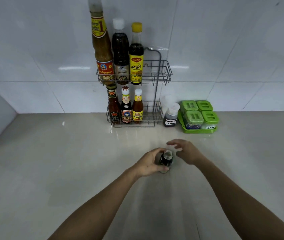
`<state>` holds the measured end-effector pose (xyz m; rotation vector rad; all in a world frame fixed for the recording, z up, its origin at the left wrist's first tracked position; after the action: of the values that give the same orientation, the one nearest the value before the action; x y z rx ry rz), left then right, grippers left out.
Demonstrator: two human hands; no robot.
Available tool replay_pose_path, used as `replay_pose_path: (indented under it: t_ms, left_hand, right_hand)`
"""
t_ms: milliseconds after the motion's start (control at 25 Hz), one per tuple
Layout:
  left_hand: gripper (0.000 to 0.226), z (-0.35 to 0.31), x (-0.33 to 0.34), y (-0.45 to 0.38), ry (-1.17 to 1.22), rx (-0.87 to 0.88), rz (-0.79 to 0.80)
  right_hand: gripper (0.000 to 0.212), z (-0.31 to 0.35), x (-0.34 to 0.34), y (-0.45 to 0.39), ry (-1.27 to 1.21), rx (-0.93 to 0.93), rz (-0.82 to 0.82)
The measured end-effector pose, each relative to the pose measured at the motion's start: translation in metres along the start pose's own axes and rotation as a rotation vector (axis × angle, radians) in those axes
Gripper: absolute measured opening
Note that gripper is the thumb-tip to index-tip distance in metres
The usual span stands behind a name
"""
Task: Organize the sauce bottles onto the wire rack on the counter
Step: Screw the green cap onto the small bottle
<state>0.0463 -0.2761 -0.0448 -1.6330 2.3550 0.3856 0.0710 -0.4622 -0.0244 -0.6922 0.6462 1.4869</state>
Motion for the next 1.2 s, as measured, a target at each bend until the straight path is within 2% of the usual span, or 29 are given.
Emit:
replay_pose_path:
  t_ms: [160, 280, 360, 480, 520, 600, 800, 1040, 1200]
  left_hand:
    - [0.05, -0.002, 0.01, 0.009, 0.022, 0.024, -0.065]
    - [0.046, -0.007, 0.011, 0.015, 0.099, -0.01, -0.081]
    - [0.044, -0.013, 0.008, 0.02, 0.151, -0.031, -0.103]
    - [0.041, -0.023, -0.003, 0.03, 0.179, -0.088, -0.145]
    - [0.038, -0.027, -0.007, 0.035, 0.174, -0.104, -0.155]
    - [0.032, -0.034, -0.014, 0.044, 0.161, -0.127, -0.15]
    - [0.031, -0.056, -0.025, 0.066, 0.127, -0.161, -0.16]
    - [0.025, -0.061, -0.034, 0.08, 0.095, -0.166, -0.148]
    - [0.039, -0.069, -0.035, 0.084, 0.219, -0.197, -0.131]
  right_hand:
    - [0.042, 0.003, 0.017, 0.031, 0.13, -0.132, 0.108]
    - [0.03, -0.008, 0.023, 0.037, 0.096, -0.108, -0.017]
    - [0.026, -0.013, 0.023, 0.04, -0.097, 0.003, -0.102]
    - [0.013, -0.006, 0.012, 0.044, -0.693, 0.308, -0.218]
    - [0.007, 0.001, 0.006, 0.047, -0.857, 0.388, -0.217]
    - [0.011, 0.015, -0.002, 0.049, -1.008, 0.423, -0.166]
    - [0.013, 0.043, -0.019, 0.052, -0.997, 0.278, -0.051]
    - [0.03, 0.063, -0.035, 0.056, -0.794, -0.001, 0.12]
    - [0.039, 0.07, -0.047, 0.059, -0.773, -0.092, 0.206]
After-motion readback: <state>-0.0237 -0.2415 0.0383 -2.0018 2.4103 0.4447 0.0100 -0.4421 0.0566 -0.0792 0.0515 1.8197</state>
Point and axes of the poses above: each hand's wrist, its own y-axis away from the middle knuckle, its own x-axis out of the palm, z = x × y, the point moved 3 cm from there along -y, towards the middle knuckle, and after that the axes turned 15 degrees about -z, right-handed, at the moved point
